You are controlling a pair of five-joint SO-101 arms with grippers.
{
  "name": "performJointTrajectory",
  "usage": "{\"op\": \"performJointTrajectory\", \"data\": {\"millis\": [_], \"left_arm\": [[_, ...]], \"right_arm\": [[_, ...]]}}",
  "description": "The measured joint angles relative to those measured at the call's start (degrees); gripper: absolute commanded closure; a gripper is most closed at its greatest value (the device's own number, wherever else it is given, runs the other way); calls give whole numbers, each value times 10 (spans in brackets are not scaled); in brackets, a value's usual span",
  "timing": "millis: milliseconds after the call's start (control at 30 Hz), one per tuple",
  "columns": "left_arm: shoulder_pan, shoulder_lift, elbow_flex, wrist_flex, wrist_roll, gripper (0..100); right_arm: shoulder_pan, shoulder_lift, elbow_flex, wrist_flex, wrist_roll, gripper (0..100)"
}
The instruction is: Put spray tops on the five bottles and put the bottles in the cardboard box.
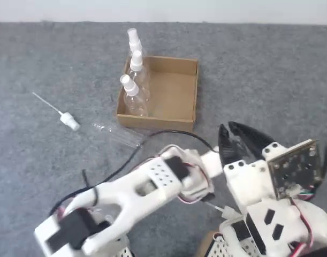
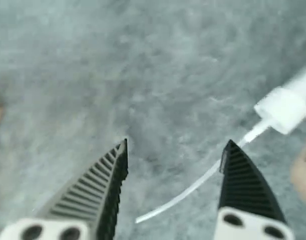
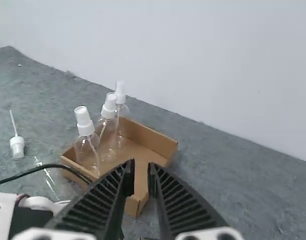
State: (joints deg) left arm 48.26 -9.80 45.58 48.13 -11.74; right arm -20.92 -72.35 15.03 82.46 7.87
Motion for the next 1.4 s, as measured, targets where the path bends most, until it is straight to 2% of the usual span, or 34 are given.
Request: {"op": "performJointTrajectory", "data": {"millis": [167, 367, 700, 1033, 1400], "left_arm": [[37, 71, -58, 28, -31, 718], [71, 126, -140, 84, -58, 717], [98, 221, -217, 103, -67, 722], [112, 302, -314, 168, -78, 900], [109, 309, -355, 184, -77, 928]], "right_arm": [[27, 0, 20, -4, 0, 982], [26, 1, 66, -28, 0, 982], [25, 1, 67, -31, 0, 982], [25, 1, 67, -31, 0, 982], [25, 1, 67, -31, 0, 982]]}}
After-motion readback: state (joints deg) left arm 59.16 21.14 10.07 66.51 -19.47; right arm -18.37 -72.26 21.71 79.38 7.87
